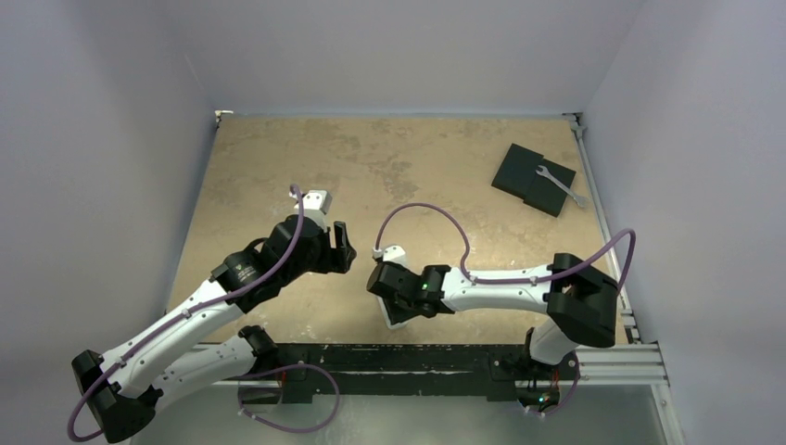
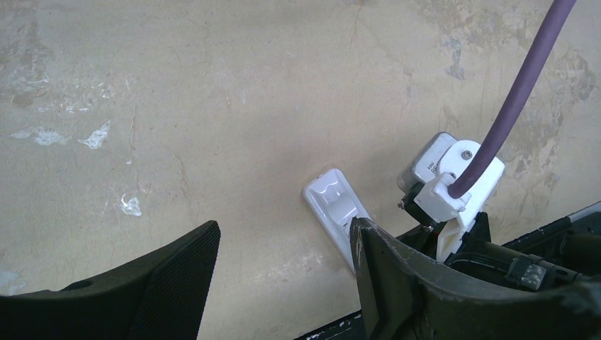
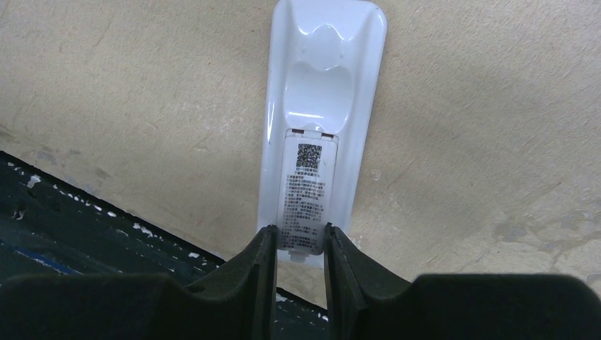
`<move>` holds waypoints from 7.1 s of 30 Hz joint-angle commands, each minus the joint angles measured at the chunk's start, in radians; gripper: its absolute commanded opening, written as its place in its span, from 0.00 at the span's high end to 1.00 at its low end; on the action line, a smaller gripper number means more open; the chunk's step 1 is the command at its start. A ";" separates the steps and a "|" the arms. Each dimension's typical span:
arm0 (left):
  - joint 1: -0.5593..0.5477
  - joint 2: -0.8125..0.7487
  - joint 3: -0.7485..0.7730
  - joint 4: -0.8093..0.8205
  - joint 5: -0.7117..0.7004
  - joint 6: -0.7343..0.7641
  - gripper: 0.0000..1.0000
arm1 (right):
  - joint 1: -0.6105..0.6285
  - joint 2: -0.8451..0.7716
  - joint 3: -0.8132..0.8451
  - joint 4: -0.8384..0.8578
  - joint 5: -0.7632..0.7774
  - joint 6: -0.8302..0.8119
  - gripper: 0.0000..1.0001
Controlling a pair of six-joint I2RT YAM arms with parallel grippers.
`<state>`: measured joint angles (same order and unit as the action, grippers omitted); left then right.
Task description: Load the batteries into the remote control
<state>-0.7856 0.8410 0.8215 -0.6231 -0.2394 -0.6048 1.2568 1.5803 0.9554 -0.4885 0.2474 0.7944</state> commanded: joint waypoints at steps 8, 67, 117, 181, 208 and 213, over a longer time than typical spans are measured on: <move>0.005 -0.015 0.018 0.008 -0.008 0.023 0.32 | 0.006 0.029 0.053 -0.026 0.044 0.025 1.00; 0.005 -0.020 0.015 0.007 -0.009 0.023 0.32 | 0.006 -0.003 0.113 -0.090 0.110 0.031 1.00; 0.005 -0.013 0.012 0.005 -0.021 0.017 0.32 | 0.006 0.035 0.076 -0.037 0.076 0.028 1.00; 0.575 0.221 0.053 0.067 0.219 0.130 0.26 | -0.381 -0.385 -0.265 0.312 -0.340 -0.231 0.18; 0.575 0.188 0.042 0.066 0.227 0.132 0.26 | 0.011 -0.011 -0.055 0.169 0.071 -0.070 0.16; 0.575 0.185 0.042 0.067 0.232 0.132 0.26 | 0.047 0.035 -0.017 0.124 0.120 -0.046 0.18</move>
<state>-0.2161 1.0481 0.8684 -0.5892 -0.0254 -0.4858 1.2793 1.5951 0.8822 -0.3084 0.2802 0.7082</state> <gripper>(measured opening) 0.735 0.829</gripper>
